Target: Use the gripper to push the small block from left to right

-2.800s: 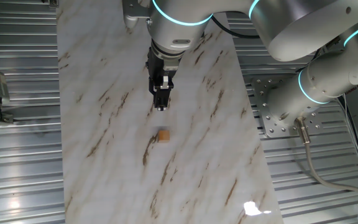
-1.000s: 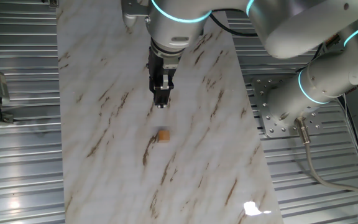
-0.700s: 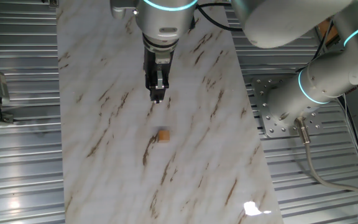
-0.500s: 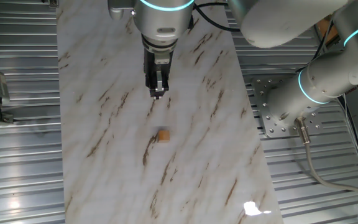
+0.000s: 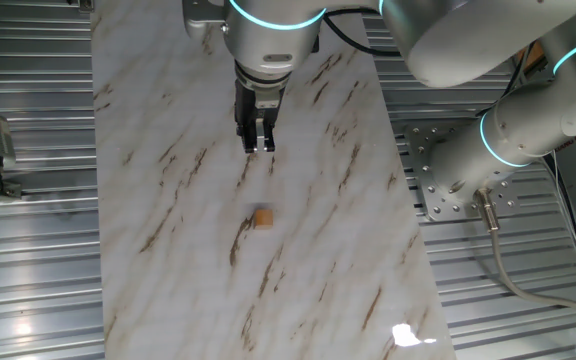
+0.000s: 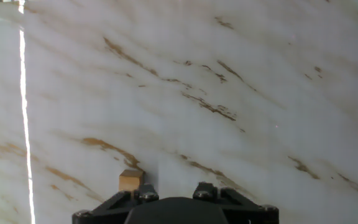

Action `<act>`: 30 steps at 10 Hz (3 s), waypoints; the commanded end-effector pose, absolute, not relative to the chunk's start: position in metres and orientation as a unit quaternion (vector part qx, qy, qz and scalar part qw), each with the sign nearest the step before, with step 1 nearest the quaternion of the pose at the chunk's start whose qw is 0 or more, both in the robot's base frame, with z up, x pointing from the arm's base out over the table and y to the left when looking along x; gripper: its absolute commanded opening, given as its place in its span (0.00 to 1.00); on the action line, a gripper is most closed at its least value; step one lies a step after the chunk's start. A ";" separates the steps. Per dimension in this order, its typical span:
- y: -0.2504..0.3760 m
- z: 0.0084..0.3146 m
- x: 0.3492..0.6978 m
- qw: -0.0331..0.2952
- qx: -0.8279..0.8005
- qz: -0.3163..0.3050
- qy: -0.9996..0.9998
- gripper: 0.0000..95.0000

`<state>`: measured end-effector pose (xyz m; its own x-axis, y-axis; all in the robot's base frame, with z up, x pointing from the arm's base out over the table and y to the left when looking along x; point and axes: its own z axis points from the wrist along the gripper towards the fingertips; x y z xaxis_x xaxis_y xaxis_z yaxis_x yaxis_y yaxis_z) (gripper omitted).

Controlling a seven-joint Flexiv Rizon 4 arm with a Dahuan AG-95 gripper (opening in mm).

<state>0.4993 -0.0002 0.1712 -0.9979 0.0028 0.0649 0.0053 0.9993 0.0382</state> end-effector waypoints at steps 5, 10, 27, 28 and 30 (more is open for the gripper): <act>0.000 0.169 0.500 0.036 0.000 -0.020 -0.999 0.00; 0.001 0.164 0.501 0.036 0.000 -0.019 -0.999 0.00; 0.001 0.098 0.502 0.006 0.000 -0.009 -1.000 0.00; 0.004 0.093 0.501 0.005 0.001 -0.007 -1.000 0.00; 0.010 0.086 0.500 0.003 -0.002 -0.006 -1.000 0.00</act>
<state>0.4984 0.0128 0.0839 -1.0000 0.0072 0.0048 0.0073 0.9999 0.0150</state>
